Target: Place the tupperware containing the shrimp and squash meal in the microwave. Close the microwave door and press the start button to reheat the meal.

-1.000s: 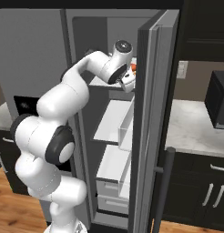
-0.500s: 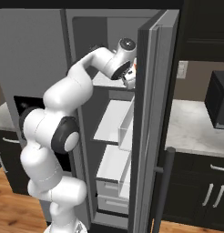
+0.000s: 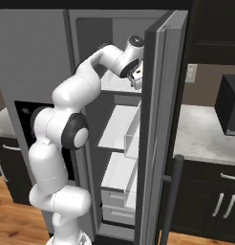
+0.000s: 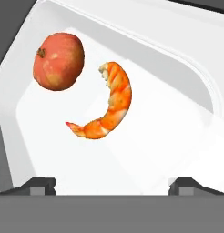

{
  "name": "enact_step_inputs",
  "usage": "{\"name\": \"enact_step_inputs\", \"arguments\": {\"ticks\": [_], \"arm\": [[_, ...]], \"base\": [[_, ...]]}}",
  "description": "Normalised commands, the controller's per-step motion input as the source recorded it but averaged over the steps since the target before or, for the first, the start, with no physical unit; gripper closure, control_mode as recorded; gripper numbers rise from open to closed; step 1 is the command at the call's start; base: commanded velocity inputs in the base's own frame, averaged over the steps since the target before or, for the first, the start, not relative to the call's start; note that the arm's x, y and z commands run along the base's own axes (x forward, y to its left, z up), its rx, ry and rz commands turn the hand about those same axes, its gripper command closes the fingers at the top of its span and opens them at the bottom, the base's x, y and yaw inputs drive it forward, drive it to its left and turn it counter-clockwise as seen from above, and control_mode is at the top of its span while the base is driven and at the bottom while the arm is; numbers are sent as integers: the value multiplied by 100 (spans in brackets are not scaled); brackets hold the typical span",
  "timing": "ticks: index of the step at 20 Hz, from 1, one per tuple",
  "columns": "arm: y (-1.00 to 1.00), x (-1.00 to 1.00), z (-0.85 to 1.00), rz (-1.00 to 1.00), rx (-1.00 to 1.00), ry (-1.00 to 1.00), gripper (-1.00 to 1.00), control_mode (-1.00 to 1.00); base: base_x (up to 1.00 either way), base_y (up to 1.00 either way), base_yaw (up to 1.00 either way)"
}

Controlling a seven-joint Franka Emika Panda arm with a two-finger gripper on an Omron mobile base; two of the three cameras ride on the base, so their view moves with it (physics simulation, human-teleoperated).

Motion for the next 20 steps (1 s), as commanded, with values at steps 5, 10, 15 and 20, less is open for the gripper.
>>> {"name": "enact_step_inputs", "arguments": {"ticks": [5,10,15,20], "arm": [[0,18,-58,4,0,11,-100,-100],[14,2,-74,1,-2,6,100,-100],[3,0,-22,0,0,0,100,-100],[0,0,-11,-1,0,0,100,-100]], "base": [[0,0,0],[0,0,0],[0,0,0],[0,0,0]]}}
